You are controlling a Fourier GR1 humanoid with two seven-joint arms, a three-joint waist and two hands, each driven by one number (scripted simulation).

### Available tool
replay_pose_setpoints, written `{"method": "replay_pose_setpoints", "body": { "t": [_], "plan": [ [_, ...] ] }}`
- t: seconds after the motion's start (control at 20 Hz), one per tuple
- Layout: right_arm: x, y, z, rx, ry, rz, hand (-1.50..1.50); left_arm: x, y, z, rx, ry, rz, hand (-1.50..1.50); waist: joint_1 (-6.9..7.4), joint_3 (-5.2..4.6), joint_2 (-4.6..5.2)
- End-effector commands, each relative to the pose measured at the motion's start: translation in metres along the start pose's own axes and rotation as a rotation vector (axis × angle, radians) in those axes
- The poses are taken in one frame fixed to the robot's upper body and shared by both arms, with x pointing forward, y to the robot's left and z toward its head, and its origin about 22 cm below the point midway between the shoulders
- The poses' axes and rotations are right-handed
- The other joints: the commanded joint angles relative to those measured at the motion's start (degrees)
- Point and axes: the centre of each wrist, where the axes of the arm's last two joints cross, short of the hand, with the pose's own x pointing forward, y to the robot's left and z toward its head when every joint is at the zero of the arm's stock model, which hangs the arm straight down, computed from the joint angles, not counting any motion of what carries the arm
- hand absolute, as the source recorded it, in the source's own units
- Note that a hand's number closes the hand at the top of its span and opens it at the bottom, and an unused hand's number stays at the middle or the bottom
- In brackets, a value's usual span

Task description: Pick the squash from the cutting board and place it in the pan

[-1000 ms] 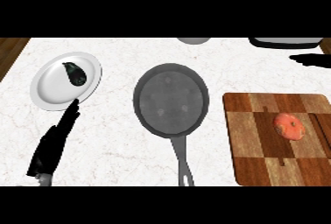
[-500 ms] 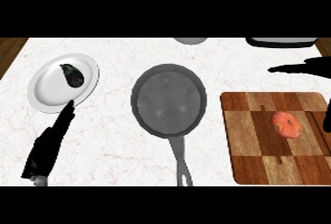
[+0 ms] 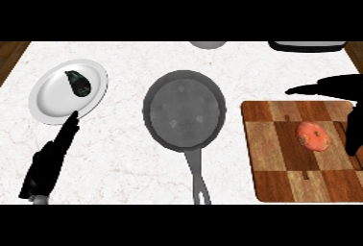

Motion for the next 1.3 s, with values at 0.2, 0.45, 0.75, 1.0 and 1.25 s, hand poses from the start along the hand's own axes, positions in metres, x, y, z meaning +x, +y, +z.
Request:
{"method": "replay_pose_setpoints", "body": {
  "t": [0.2,0.45,0.75,1.0,1.25],
  "plan": [
    [0.020,-0.002,-0.012,0.075,0.059,0.066,-1.50,-0.007,-0.002,-0.009,0.008,0.004,0.008,0.00,-0.18,-0.02,0.03],
    [0.014,0.019,-0.030,0.094,0.086,0.064,-1.50,-0.002,-0.001,0.001,0.006,0.000,0.012,0.00,0.05,0.01,0.03],
    [-0.009,0.060,-0.033,0.103,0.117,0.078,-1.50,-0.008,-0.003,0.009,0.010,-0.010,0.005,0.00,-0.08,0.02,0.01],
    [-0.002,0.056,-0.026,0.115,0.124,0.086,-1.50,-0.004,-0.008,0.002,0.011,-0.008,-0.007,0.00,-0.25,0.01,-0.03],
    [0.003,0.052,-0.053,0.102,0.136,0.074,-1.50,-0.001,-0.017,0.009,-0.005,0.005,-0.004,0.00,0.05,0.02,0.01]
  ]
}}
